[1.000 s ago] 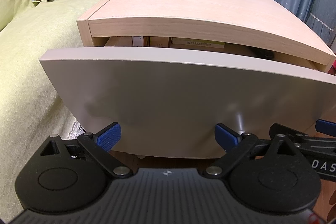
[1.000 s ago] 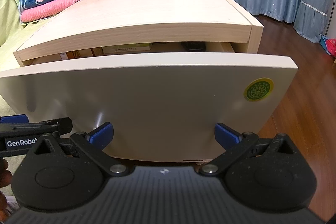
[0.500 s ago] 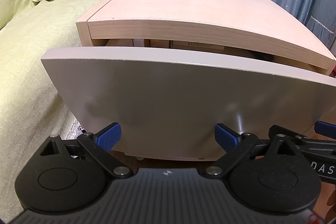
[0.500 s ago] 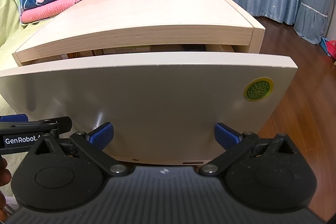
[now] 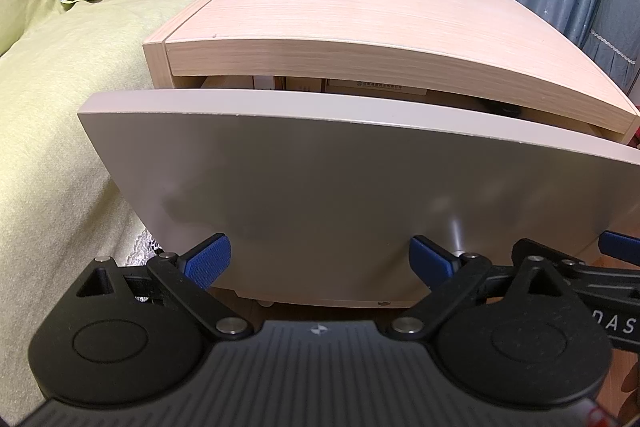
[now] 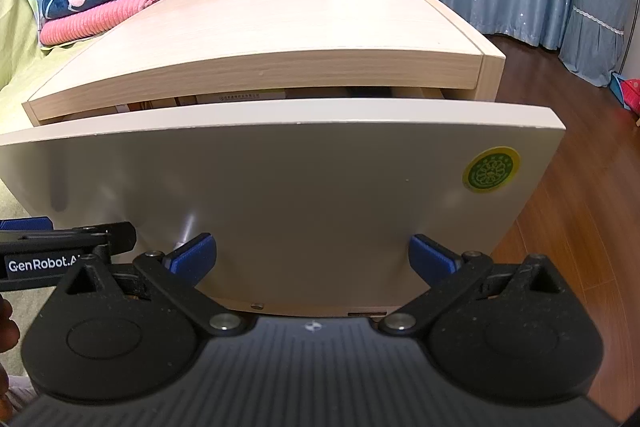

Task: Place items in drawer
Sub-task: 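Keep pushing the drawer front with both tools until flush with cabinet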

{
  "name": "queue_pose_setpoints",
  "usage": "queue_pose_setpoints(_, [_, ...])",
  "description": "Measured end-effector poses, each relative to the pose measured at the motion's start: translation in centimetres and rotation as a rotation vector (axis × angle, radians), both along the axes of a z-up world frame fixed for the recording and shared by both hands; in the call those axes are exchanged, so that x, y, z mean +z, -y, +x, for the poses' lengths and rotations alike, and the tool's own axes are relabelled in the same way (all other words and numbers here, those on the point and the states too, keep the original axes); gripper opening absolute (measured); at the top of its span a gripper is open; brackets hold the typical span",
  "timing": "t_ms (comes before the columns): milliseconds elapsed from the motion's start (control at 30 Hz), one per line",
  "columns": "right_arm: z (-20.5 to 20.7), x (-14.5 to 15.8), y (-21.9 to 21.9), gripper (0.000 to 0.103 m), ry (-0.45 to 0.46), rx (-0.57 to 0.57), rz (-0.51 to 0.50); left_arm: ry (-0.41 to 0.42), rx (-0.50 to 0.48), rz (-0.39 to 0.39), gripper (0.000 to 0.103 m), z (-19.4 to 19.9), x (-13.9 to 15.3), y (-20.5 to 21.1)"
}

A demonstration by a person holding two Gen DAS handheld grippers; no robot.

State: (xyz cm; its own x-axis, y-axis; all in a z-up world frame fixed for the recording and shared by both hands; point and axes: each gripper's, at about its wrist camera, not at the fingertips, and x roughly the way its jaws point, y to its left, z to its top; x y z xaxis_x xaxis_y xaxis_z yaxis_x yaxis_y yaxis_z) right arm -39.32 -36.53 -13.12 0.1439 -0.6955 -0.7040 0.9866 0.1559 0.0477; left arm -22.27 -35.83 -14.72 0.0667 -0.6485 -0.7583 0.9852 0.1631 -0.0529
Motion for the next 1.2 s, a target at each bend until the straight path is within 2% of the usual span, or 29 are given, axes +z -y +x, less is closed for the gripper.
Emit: queue_pose_setpoints(1200, [0.3, -0.1, 1.7, 0.102, -0.008, -0.008, -0.028, 0.002, -0.011, -0.034, 0.097, 0.2, 0.2, 1.1])
